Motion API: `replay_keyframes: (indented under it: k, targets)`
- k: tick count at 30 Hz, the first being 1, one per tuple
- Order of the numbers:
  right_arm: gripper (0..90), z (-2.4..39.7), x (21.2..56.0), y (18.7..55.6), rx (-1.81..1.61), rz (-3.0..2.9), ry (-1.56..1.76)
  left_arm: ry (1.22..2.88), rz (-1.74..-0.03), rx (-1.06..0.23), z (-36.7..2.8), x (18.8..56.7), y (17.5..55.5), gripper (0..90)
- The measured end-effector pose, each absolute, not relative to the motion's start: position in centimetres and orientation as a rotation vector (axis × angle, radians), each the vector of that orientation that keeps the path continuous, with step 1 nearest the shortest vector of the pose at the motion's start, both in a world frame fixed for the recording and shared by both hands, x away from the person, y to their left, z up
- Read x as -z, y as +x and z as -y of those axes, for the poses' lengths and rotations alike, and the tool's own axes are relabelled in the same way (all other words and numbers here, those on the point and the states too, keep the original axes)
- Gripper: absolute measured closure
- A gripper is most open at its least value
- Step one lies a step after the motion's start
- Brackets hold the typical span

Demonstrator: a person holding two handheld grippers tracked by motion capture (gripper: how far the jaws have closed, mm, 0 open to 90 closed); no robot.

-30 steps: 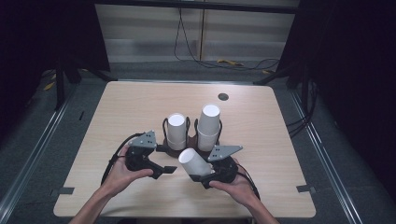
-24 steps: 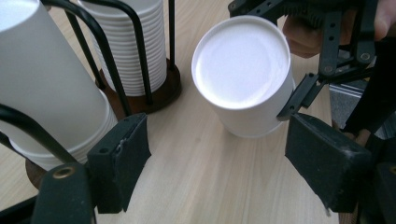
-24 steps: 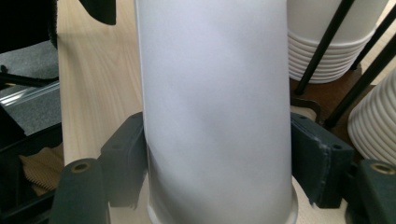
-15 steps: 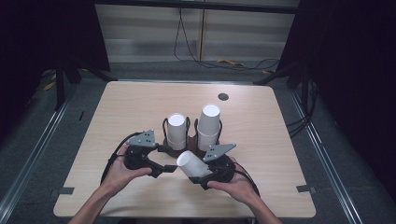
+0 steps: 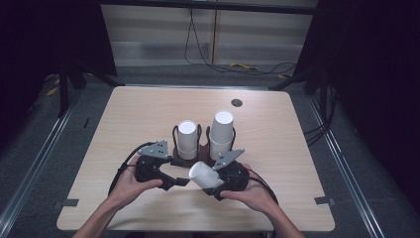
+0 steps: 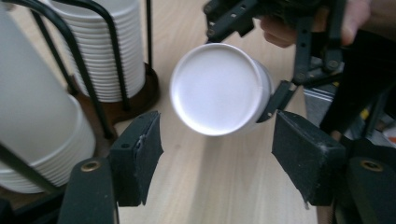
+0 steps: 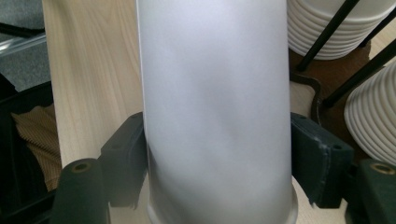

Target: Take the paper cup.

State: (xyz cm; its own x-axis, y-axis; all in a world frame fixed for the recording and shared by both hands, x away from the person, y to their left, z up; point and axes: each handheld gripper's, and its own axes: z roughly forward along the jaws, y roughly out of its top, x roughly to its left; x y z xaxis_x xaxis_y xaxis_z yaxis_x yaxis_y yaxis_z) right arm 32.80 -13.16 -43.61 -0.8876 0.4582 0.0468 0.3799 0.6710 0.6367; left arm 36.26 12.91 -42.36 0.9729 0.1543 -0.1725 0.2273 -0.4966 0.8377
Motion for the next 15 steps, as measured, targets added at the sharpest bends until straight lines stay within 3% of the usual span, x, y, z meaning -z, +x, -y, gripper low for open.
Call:
replay_keyframes:
  k: [15]
  targets:
    - [28.1,11.8,43.3,33.1,-0.839,-2.842,0.594,2.248,-0.278,0.116,-12.3,42.9,36.5,22.4]
